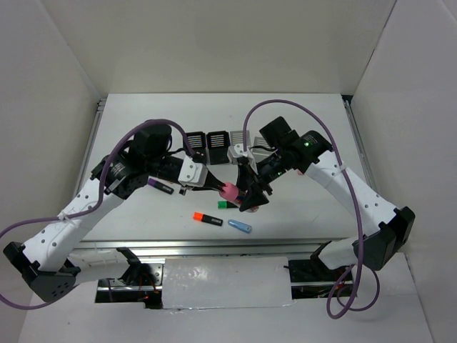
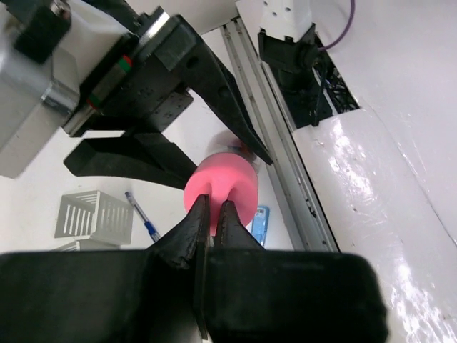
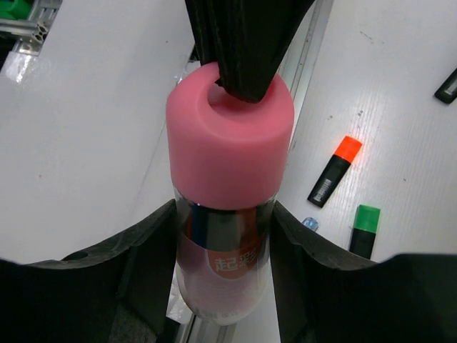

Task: Sort the stationery into containers
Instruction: Place the stationery in the storage box.

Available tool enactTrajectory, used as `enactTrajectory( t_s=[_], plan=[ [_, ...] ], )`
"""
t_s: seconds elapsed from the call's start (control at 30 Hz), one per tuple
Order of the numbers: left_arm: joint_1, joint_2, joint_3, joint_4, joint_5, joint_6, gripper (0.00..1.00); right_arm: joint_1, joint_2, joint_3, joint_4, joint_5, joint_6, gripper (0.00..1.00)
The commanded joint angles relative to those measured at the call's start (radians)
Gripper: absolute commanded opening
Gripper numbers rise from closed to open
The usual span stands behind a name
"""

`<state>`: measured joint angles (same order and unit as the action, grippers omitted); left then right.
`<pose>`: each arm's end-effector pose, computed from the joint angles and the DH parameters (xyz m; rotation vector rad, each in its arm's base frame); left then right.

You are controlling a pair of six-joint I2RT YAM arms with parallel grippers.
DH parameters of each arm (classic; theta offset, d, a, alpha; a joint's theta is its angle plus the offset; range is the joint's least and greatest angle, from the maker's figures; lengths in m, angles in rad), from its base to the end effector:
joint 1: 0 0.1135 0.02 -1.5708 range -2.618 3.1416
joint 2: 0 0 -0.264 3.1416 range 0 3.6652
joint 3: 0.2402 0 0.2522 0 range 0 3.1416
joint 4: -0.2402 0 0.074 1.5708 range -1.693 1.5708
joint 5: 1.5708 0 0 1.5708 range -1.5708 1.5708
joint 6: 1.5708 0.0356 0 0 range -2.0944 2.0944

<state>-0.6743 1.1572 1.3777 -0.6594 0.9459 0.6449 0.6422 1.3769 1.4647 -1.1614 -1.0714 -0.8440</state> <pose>0.1582 -0.1634 0.4271 1.6002 1.0875 -0.9586 0.1825 0.1756 0.3738 -1.7776 1.4321 1.2754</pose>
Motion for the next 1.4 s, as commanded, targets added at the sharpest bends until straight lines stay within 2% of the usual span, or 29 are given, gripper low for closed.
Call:
enactTrajectory(
  t_s=[0.0,0.03,0.1,0.13,0.17,0.2,0.23,0.37,0.43,0.53,0.63,0.67,0.77,0.9,1.03,1.13,1.37],
  plan=[
    [-0.037,0.001,0.018,0.026,-0.105,-0.106,0.0,0.01,-0.015,0.048,0.123,-0.078,0.049,0.1],
    [-0.048,-0.001,0.021,0.026,-0.139,-0.116,0.0,0.008,-0.006,0.051,0.13,-0.075,0.068,0.34],
    [-0.051,-0.001,0.032,0.021,-0.159,-0.137,0.0,-0.012,-0.001,0.059,0.157,-0.078,0.121,0.55],
    [-0.048,0.007,0.041,0.006,-0.163,-0.131,0.0,-0.024,-0.002,0.057,0.189,-0.082,0.144,0.72],
    [-0.047,0.018,0.066,-0.028,-0.174,-0.136,0.0,-0.041,-0.007,0.043,0.209,-0.087,0.193,0.83],
    [-0.044,0.028,0.081,-0.055,-0.182,-0.14,0.0,-0.079,-0.013,0.034,0.224,-0.09,0.21,0.87],
    [-0.024,0.041,0.101,-0.083,-0.179,-0.139,0.0,-0.102,-0.025,0.026,0.238,-0.097,0.224,0.99],
    [0.054,0.111,0.188,-0.218,-0.131,-0.116,0.0,-0.229,-0.056,-0.004,0.299,-0.105,0.276,1.0],
    [0.084,0.136,0.208,-0.241,-0.16,-0.105,0.0,-0.309,-0.061,0.005,0.267,-0.102,0.258,1.0],
    [0.116,0.214,0.3,-0.304,-0.289,-0.091,0.0,-0.41,-0.065,0.017,0.232,-0.084,0.211,1.0],
    [0.157,0.321,0.462,-0.353,-0.438,-0.1,0.0,-0.492,-0.093,-0.015,0.229,-0.062,0.181,1.0],
    [0.165,0.338,0.483,-0.352,-0.481,-0.106,0.0,-0.509,-0.114,-0.029,0.235,-0.052,0.181,1.0],
    [0.186,0.403,0.517,-0.31,-0.739,-0.106,0.0,-0.556,-0.157,-0.076,0.266,-0.029,0.195,1.0],
    [0.225,0.51,0.587,-0.282,-0.86,-0.106,0.0,-0.607,-0.199,-0.124,0.298,-0.013,0.213,1.0],
    [0.284,0.581,0.627,-0.247,-0.901,-0.131,0.0,-0.635,-0.234,-0.155,0.312,-0.015,0.226,1.0],
    [0.301,0.608,0.635,-0.207,-0.921,-0.129,0.0,-0.679,-0.252,-0.178,0.302,-0.024,0.22,1.0],
    [0.317,0.694,0.698,-0.201,-0.911,-0.12,0.0,-0.699,-0.271,-0.21,0.29,-0.03,0.204,1.0]
  ],
)
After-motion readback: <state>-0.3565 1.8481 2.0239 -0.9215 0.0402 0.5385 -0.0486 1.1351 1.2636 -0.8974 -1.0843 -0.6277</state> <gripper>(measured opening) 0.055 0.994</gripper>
